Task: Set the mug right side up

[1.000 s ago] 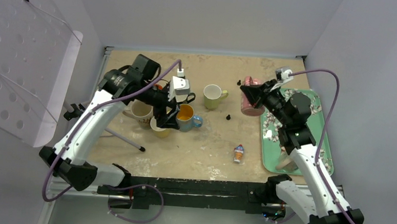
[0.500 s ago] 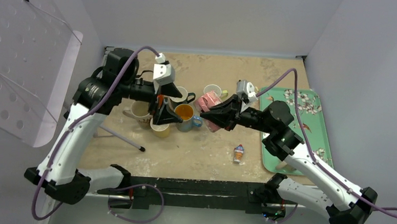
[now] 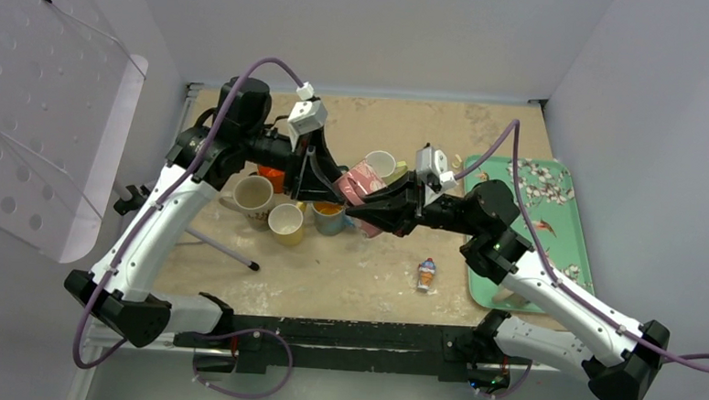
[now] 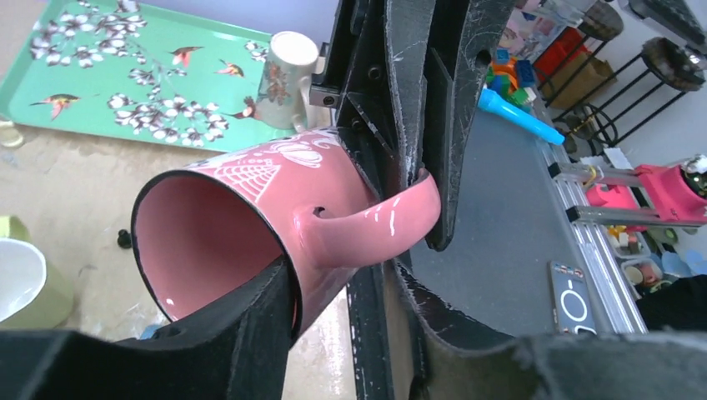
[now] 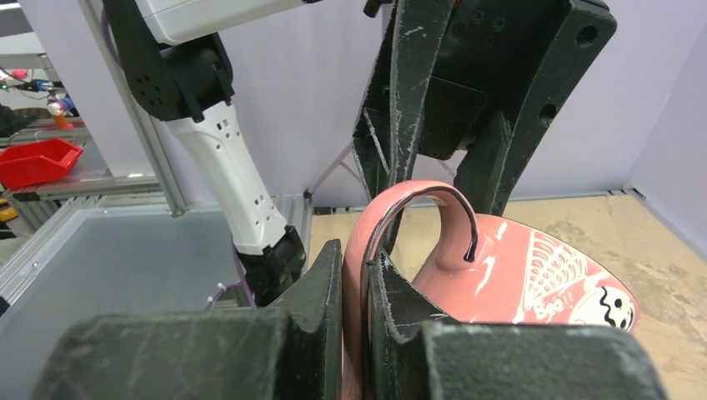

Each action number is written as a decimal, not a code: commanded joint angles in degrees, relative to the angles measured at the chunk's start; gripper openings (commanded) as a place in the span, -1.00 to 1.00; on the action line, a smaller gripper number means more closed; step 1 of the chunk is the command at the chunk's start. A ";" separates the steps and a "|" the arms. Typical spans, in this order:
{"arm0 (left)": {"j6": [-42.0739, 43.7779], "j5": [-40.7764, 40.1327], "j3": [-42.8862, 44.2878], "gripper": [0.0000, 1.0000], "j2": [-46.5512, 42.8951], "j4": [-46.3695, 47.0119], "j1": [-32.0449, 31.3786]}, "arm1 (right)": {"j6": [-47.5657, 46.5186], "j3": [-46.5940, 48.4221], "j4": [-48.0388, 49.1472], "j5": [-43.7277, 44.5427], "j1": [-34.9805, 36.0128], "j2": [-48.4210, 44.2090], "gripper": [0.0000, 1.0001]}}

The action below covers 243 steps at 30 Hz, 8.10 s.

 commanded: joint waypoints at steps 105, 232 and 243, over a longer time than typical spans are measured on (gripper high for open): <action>28.70 -47.26 -26.54 0.30 -22.18 -19.02 -13.38 | 18.69 9.85 -58.20 67.18 -51.43 17.95 0.91; -15.04 -39.93 4.91 -1.00 0.81 11.60 -5.91 | 16.73 8.34 -38.15 40.81 -16.30 -5.48 0.80; 12.17 -51.86 3.49 -1.00 0.49 -12.55 -23.03 | 19.89 7.83 -53.10 66.32 -26.91 -5.08 0.84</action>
